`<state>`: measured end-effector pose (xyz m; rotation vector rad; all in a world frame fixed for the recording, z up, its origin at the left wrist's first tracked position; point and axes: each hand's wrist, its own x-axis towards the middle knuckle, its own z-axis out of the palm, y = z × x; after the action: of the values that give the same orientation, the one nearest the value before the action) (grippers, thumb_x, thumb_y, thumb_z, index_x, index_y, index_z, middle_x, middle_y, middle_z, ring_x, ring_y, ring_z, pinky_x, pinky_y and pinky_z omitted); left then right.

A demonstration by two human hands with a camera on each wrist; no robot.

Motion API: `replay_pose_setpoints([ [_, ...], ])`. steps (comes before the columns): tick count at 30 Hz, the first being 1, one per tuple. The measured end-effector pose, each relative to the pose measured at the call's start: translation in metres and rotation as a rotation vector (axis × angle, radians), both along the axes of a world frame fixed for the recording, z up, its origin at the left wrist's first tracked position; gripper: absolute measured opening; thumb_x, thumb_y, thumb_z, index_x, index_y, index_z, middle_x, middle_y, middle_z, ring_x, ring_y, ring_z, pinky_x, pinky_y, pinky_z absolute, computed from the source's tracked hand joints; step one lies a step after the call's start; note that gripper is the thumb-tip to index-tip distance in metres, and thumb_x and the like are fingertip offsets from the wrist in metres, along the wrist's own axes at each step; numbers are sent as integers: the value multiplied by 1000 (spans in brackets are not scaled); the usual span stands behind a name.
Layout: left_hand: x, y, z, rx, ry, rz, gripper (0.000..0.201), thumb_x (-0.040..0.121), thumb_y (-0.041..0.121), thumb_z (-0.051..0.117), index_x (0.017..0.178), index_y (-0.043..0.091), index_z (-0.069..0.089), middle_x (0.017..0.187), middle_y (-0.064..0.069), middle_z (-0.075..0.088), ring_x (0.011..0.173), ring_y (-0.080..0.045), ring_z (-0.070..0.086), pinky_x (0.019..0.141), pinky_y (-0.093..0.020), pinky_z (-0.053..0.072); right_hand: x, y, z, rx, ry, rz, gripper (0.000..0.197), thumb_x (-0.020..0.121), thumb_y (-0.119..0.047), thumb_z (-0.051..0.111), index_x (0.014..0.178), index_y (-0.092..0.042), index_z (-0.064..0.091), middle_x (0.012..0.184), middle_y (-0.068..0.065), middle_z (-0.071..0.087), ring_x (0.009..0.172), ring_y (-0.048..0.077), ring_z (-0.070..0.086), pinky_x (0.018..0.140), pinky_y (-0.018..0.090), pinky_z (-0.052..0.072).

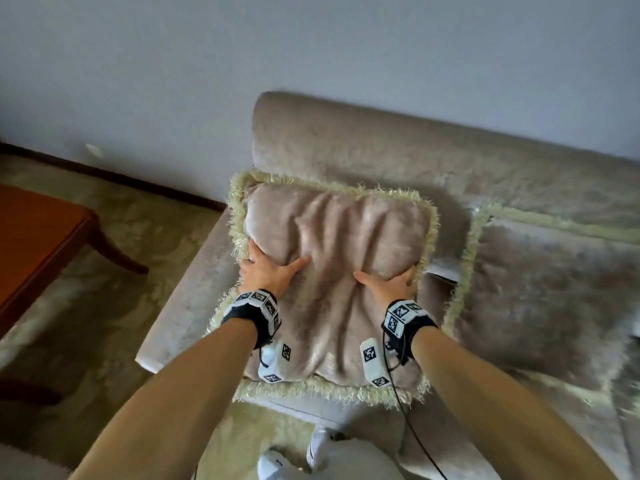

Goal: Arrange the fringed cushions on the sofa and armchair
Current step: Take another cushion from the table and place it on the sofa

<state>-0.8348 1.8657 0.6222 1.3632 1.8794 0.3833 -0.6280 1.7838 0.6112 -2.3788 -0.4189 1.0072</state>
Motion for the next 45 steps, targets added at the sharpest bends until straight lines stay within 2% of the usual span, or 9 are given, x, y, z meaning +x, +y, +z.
replay_pose_setpoints([
  [5,49,38,-11,0,33,-87,136,53,79,73,154,25,0,150,-23,25,138,-41,30,109,-57,33,40,20,-20,13,76,-115,139,58,-60,83,154,-25,-11,161,17,2,147,36,6,112,64,15],
  [9,74,75,-20,9,34,-104,138,51,79,74,154,25,0,152,-22,24,140,-40,27,110,-59,30,64,50,-30,34,100,-137,140,57,-60,84,153,-26,-12,160,19,4,146,38,10,113,62,18],
  [14,86,109,-33,-20,45,-85,136,54,76,76,153,22,1,151,-22,23,141,-39,25,112,-58,27,79,83,-35,27,69,-126,139,57,-60,84,153,-24,-10,157,24,11,143,39,18,113,53,20],
  [19,88,139,-57,-88,27,-125,135,52,82,71,153,27,1,150,-23,25,138,-42,29,112,-58,28,81,105,-52,-36,75,-124,140,58,-60,84,153,-24,-13,157,24,9,144,39,16,112,54,20],
  [23,90,158,-81,-134,24,-127,137,54,77,74,154,22,-1,151,-25,25,138,-42,31,113,-56,28,79,114,-71,-92,81,-136,143,57,-58,85,152,-24,-16,157,24,4,145,40,12,112,55,21],
  [32,91,177,-136,-207,-43,-123,142,53,65,84,154,16,-4,157,-20,16,143,-38,25,115,-52,25,79,131,-117,-217,63,-152,149,53,-59,87,152,-14,-15,158,21,4,146,38,11,111,55,24],
  [36,86,180,-155,-166,-108,-84,134,53,61,86,154,21,7,152,-14,28,137,-35,35,114,-48,30,80,133,-134,-230,80,-151,151,51,-60,87,152,-11,-14,159,19,2,146,38,11,114,56,24],
  [41,83,181,-169,-170,-132,-78,135,49,64,86,153,23,10,150,-10,32,135,-33,39,113,-46,32,79,130,-148,-192,83,-171,152,47,-58,90,152,-10,-8,157,18,6,143,38,21,113,53,30],
  [45,83,179,-174,-160,-121,-71,131,53,60,87,153,20,12,148,-13,34,134,-35,40,112,-46,33,79,127,-151,-197,95,-149,150,51,-58,88,152,-6,-11,159,19,2,145,37,18,115,51,26],
])
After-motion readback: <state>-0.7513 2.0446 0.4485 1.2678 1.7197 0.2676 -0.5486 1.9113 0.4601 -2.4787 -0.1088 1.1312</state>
